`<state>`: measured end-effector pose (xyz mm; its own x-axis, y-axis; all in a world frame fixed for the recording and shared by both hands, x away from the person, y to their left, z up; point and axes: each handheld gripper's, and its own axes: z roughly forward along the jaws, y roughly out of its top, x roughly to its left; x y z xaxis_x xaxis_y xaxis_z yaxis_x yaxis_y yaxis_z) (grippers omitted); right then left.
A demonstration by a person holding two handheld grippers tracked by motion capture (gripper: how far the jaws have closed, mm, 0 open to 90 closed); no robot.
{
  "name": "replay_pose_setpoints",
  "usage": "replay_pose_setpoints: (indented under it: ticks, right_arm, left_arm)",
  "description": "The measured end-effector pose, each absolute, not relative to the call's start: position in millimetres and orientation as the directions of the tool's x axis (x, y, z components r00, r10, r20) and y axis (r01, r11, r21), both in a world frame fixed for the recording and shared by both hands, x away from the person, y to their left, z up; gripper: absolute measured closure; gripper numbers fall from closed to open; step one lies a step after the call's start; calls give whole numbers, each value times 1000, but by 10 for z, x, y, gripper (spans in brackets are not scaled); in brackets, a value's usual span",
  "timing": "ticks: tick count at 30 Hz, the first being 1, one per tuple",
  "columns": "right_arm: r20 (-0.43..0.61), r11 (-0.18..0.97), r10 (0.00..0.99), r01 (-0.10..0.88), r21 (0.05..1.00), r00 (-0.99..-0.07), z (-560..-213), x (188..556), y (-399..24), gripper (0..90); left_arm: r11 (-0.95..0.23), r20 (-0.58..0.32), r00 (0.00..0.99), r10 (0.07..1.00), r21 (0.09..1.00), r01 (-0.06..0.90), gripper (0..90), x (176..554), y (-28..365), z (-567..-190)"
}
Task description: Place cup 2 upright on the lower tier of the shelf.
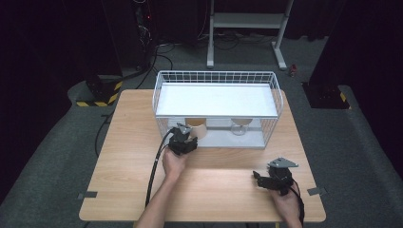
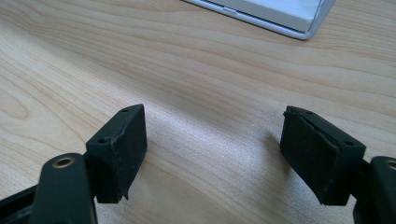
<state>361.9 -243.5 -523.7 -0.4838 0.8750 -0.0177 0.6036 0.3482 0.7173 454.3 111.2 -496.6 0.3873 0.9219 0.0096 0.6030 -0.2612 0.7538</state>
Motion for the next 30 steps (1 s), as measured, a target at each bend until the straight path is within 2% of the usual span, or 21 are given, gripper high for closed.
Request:
replay_pose_setpoints:
  ticks: [15, 16, 21, 24, 30]
  right_arm:
    - [-18, 348, 875, 604, 717, -484, -5237, 3618, -2435, 229]
    - [-18, 348, 875, 604, 717, -484, -5237, 3618, -2435, 229]
    - [-18, 348, 875, 604, 717, -484, -5237, 3618, -2435, 229]
    - [-18, 348, 875, 604, 717, -484, -5237, 3618, -2435, 229]
    - [-17, 348, 875, 603, 717, -484, -5237, 3619, -2435, 229]
  left_arm:
    - [-235, -4, 362, 932, 756, 611, 646, 4617, 1152, -5012]
    - [-216, -25, 356, 934, 754, 620, 649, 4626, 1152, -5026]
    - [-206, -28, 342, 939, 752, 626, 667, 4651, 1165, -5057]
    - [-224, 0, 342, 940, 756, 615, 678, 4658, 1180, -5054]
    - [-205, -26, 339, 940, 753, 625, 694, 4675, 1213, -5064]
